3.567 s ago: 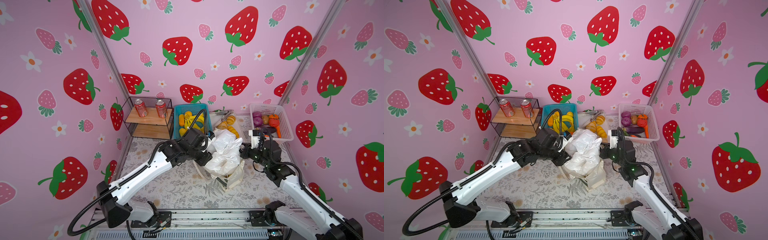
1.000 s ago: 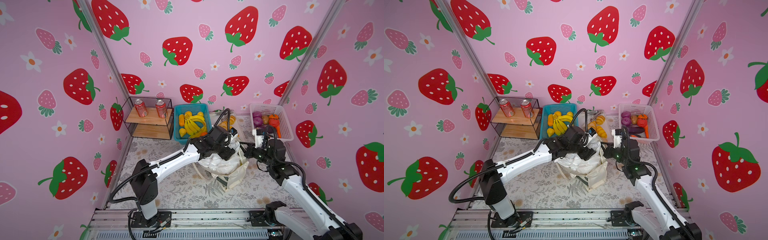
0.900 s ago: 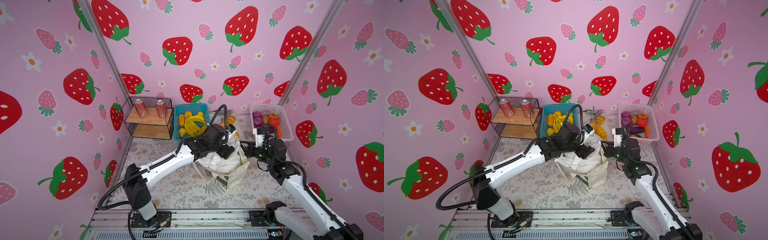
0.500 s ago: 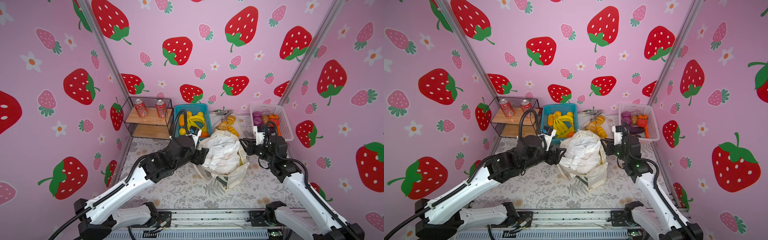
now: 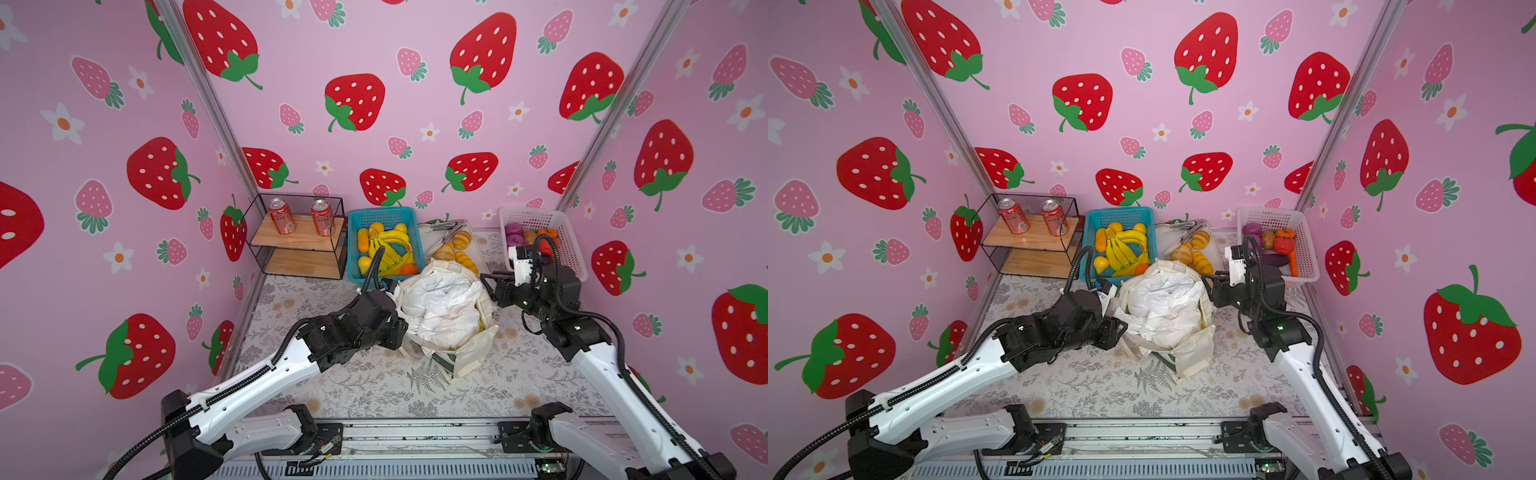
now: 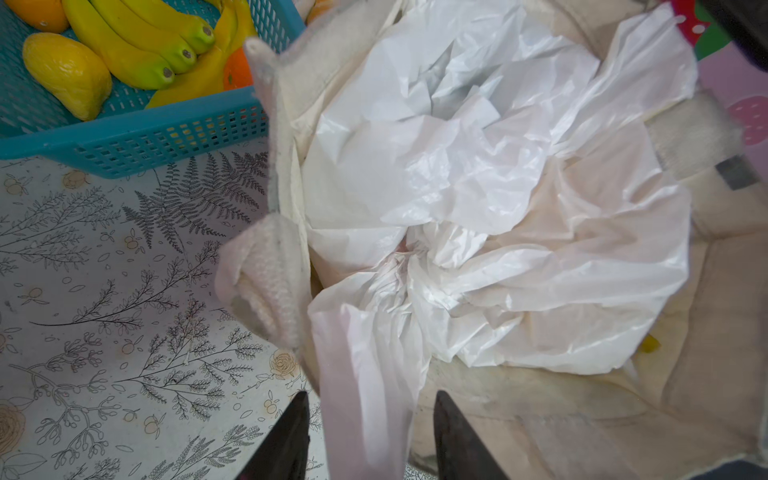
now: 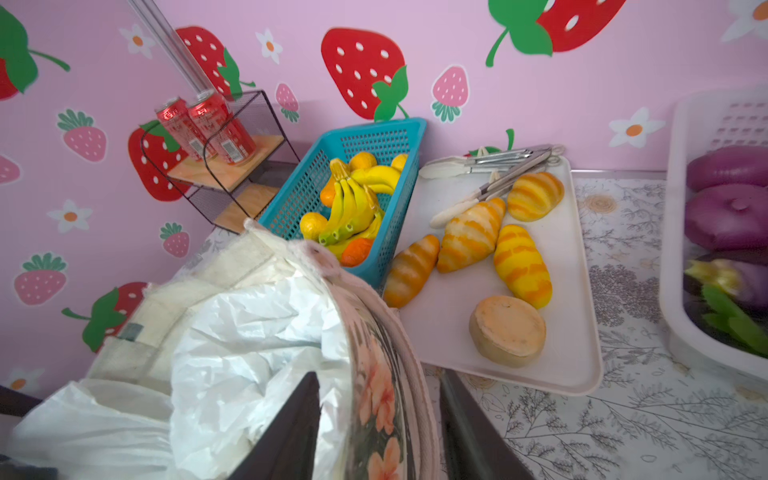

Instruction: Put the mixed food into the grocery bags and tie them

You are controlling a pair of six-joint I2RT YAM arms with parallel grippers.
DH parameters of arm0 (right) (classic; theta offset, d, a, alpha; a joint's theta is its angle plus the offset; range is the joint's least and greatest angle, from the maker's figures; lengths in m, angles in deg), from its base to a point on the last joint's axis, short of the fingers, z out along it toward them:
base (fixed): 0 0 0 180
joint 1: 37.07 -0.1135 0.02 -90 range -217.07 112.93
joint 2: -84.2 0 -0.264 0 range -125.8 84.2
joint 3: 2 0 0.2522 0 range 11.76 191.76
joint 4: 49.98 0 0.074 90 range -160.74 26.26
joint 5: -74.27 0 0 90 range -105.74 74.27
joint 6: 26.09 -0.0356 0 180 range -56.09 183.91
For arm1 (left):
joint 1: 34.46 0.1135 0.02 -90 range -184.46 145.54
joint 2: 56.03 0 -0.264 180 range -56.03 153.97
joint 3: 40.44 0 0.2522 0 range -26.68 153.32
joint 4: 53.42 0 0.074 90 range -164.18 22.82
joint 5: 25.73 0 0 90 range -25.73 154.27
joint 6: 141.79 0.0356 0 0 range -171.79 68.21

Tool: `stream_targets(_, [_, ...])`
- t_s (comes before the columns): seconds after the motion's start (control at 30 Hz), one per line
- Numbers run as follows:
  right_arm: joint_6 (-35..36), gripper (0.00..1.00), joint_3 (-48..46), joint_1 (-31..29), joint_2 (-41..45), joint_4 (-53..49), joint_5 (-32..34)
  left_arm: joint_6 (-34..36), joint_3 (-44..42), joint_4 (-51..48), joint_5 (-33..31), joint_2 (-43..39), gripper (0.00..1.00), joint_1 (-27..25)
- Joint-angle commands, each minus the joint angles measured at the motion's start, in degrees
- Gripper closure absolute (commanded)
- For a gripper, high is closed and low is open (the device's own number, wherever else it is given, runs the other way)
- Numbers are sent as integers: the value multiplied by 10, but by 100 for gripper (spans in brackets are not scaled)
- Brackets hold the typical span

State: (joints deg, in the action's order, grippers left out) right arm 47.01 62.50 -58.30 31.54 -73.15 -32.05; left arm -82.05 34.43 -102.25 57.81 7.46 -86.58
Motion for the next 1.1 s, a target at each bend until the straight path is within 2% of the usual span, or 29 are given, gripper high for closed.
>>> stream_targets(0.0, [63,49,36,-38,29,-24,39,-9,4,17,1,-26,39,5])
stream_targets(0.03, [67,45,39,-55,30,-21,40,-12,4,17,5,-33,34,9])
stream_targets(0.1, [82,43,38,-105,27,-10,41,-15,-1,18,24,-51,26,23])
stream_targets(0.23, [132,38,52,-224,-23,-5,64,-15,-4,7,70,-90,22,70])
stream_targets(0.27, [145,31,59,-247,-42,-5,64,-13,-2,0,80,-99,21,87])
stream_targets(0.33, [169,25,71,-291,-77,-5,58,-7,4,-20,94,-113,21,123])
stream_targets(0.4, [192,24,85,-324,-114,-2,48,1,8,-38,106,-123,20,158])
stream_targets(0.53, [225,25,117,-362,-187,-10,27,14,8,-51,130,-135,20,207])
stream_targets(0.73, [210,26,121,-367,-232,20,-17,22,-1,-56,136,-136,20,223])
stream_targets(0.83, [199,35,122,-367,-248,28,-13,25,-5,-52,135,-133,20,224])
stream_targets(0.97, [184,60,123,-366,-258,25,19,29,-5,-52,133,-130,20,225])
stream_targets(1.07, [170,70,117,-359,-254,22,37,28,-9,-48,135,-129,21,225])
